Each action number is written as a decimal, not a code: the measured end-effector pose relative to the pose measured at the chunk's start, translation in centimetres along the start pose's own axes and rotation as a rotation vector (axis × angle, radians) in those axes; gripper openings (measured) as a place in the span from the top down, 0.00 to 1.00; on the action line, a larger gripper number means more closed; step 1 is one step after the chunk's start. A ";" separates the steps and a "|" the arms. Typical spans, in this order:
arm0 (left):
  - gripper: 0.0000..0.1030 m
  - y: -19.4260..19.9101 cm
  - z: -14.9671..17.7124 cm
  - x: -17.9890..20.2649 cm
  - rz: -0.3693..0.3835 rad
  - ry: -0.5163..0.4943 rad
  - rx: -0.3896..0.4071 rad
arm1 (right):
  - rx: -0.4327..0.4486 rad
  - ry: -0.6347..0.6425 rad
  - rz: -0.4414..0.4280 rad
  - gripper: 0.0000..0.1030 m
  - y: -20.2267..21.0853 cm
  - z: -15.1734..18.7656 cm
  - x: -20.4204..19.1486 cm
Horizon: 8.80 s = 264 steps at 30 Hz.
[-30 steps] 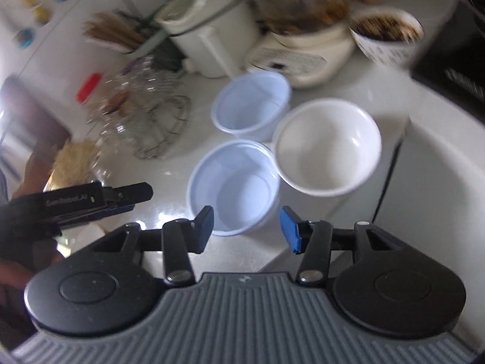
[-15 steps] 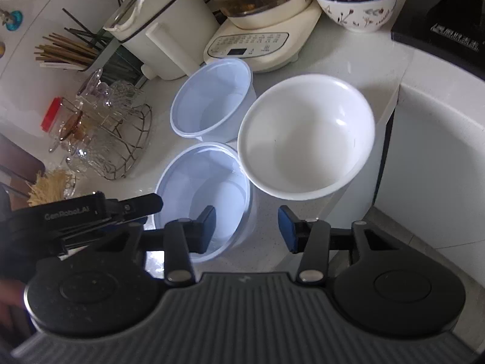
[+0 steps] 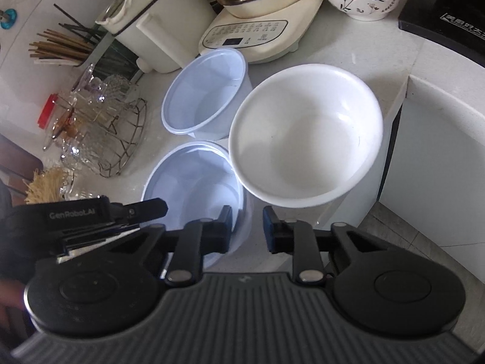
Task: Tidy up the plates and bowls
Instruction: 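Close both grippers on opposite rims of a light blue plastic bowl, then lift the light blue bowl with both grippers toward the plate stack, then lower the light blue bowl onto the counter and open both grippers, then move both open grippers to the second light blue plastic bowl, then close both grippers on the rim of the second light blue bowl, then lift the second light blue bowl and carry it over the first bowl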
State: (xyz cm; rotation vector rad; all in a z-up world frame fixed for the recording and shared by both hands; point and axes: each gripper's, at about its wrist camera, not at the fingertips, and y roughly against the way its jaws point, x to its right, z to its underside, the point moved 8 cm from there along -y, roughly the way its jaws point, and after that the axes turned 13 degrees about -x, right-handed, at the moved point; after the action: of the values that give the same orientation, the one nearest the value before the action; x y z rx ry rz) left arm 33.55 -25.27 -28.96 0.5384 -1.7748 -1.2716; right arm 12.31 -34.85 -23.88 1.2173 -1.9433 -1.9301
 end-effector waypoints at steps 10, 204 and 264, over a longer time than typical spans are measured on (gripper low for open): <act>0.83 1.7 0.2 0.0 -0.014 -0.001 0.030 | -0.024 0.071 -0.010 0.85 0.1 0.2 -1.6; 0.93 -1.0 -10.7 1.6 0.048 0.109 0.110 | -0.032 0.199 0.035 0.88 -3.3 -14.0 -0.9; 0.92 10.6 3.4 -4.8 0.074 0.165 0.145 | -0.034 0.341 0.026 0.87 1.3 -1.9 -10.8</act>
State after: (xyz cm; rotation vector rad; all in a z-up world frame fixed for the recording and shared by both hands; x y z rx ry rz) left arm 34.70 -15.74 -21.50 0.6352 -1.7404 -1.0234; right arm 20.11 -29.87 -17.82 1.3962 -1.7345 -1.6088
